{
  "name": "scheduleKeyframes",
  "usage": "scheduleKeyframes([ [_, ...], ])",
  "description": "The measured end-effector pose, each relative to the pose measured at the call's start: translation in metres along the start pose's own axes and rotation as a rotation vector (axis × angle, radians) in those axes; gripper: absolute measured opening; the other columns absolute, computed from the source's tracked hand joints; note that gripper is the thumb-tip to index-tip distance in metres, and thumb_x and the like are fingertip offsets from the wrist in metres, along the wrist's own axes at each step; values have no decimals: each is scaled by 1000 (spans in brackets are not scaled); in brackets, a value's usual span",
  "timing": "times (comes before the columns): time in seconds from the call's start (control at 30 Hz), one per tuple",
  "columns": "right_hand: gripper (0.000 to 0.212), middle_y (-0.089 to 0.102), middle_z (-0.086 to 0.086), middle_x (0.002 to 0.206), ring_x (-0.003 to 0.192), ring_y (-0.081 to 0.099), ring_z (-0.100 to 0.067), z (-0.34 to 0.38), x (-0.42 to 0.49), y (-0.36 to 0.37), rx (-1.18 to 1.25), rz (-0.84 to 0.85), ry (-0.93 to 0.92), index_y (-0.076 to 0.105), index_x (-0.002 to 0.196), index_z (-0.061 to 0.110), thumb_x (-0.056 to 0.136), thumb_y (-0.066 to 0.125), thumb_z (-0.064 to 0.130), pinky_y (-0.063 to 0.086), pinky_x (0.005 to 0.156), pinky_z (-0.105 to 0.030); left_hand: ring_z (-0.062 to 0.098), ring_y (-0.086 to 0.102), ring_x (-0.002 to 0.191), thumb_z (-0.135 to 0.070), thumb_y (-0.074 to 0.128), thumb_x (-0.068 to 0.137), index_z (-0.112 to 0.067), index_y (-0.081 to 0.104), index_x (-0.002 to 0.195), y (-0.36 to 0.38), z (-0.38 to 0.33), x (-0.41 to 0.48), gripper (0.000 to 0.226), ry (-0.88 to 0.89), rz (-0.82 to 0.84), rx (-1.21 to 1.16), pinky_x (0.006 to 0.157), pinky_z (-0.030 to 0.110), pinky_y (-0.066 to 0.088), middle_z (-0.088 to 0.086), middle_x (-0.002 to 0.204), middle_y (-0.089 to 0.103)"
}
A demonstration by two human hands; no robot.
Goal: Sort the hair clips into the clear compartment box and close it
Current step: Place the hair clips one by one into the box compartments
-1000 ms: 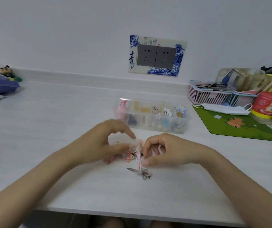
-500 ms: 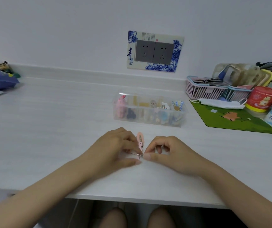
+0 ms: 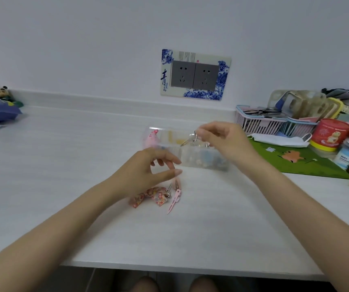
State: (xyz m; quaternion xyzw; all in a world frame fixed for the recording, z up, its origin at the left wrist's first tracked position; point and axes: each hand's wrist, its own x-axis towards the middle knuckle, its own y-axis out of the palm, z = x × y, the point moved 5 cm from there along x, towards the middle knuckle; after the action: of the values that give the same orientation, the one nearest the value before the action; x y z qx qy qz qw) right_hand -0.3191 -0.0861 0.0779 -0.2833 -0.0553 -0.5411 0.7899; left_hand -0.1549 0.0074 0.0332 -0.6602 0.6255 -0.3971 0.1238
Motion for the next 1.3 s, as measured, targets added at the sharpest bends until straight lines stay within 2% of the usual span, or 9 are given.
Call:
scheduleKeyframes([
  [0.1,18,70,5,87,73,61,4,-6,37,-1,-154,33,9,72,95,12,83,68,25,45,67,-4,-2,54,90,-46,71,75,-35,69,96,4,8,-4,23,-17,46,17,74,9,38,-24,98,63],
  [0.3,20,72,-1,106,79,59,-6,-34,70,26,-472,276,81,74,97,15,87,64,29,46,75,-24,5,53,102,-44,80,66,-35,70,98,15,9,-16,34,26,193,98,85,16,43,-20,99,66],
  [0.4,20,64,4,101,78,50,-6,-29,60,23,-605,152,-41,71,100,22,91,56,31,43,81,-29,3,48,106,-51,79,63,-40,68,103,19,13,-17,43,39,248,169,91,15,38,-22,101,59],
  [0.53,12,60,8,86,70,47,-7,-11,13,23,-343,151,-216,71,93,21,90,59,23,37,66,-17,3,49,104,-50,78,66,-44,67,101,20,17,-15,38,44,247,139,88,14,39,-23,100,60],
  [0.7,10,69,1,92,81,57,-19,-30,-35,24,-129,242,-125,73,90,18,88,63,18,42,70,-26,-2,57,94,-27,76,76,-46,65,87,21,8,-15,24,40,222,39,75,7,40,-40,90,61],
  [0.83,10,71,8,92,82,59,-18,-43,-46,35,-120,458,-1,73,90,24,83,69,28,42,69,-29,9,64,82,-31,71,79,-47,66,81,22,13,-15,18,-14,158,2,72,23,51,-13,86,71],
  [0.9,15,72,8,95,86,61,-20,-41,-48,39,-125,505,-7,73,94,25,80,72,30,43,69,-32,11,64,79,-28,69,81,-40,68,84,22,17,-15,13,-40,138,-32,68,21,50,-7,88,71],
  [1.13,11,72,1,84,74,61,-4,-35,-47,41,72,346,-20,72,87,17,77,75,16,46,70,-17,18,56,51,-20,72,81,-21,57,95,13,27,-9,21,-211,-20,-297,61,20,47,1,82,74],
  [1.3,13,73,6,77,75,68,-10,-32,-33,38,181,219,-23,71,82,23,76,74,11,50,72,-17,5,62,74,-24,71,82,-26,60,99,6,22,-7,21,-115,-56,-205,73,20,44,-10,84,72],
])
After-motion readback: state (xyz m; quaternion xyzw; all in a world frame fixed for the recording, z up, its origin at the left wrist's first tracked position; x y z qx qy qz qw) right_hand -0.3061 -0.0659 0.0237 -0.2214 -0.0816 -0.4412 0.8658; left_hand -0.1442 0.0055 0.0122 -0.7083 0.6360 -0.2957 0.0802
